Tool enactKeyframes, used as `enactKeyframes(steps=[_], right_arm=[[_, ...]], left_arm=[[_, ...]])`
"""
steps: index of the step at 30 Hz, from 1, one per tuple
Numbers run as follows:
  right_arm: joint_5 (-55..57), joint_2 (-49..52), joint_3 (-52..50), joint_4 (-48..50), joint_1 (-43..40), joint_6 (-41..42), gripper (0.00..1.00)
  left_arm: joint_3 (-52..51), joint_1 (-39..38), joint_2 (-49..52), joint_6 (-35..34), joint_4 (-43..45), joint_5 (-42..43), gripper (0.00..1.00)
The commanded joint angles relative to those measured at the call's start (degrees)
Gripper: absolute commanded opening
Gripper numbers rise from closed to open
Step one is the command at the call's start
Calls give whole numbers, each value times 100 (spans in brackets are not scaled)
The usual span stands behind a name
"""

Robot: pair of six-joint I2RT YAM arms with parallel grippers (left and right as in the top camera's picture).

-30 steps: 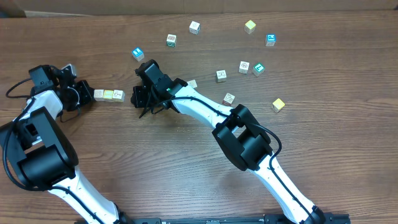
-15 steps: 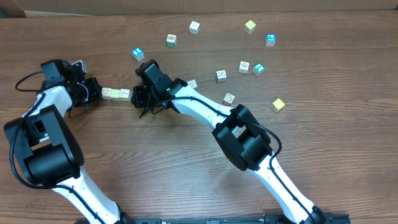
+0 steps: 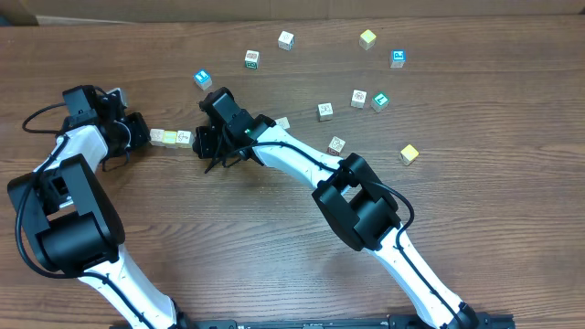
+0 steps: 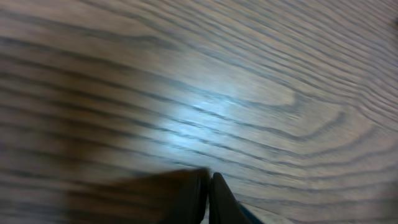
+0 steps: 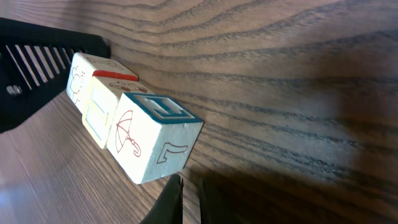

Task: Form a horizontal line

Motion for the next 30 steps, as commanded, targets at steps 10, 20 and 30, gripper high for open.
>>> enactKeyframes(steps=[10,20,30], right_arm=[[428,192,-120,-601,-404,-48,9],[446,192,-120,-619,-448,-50,9],[444,190,-120,-693,-448,-55,9]], left_arm=[[-166,1054,251,-1084,-293,-1049,7],[-166,1558,251,-1244,-535,-1346,6],[-166,1709,251,-1368,-820,-1530,66]])
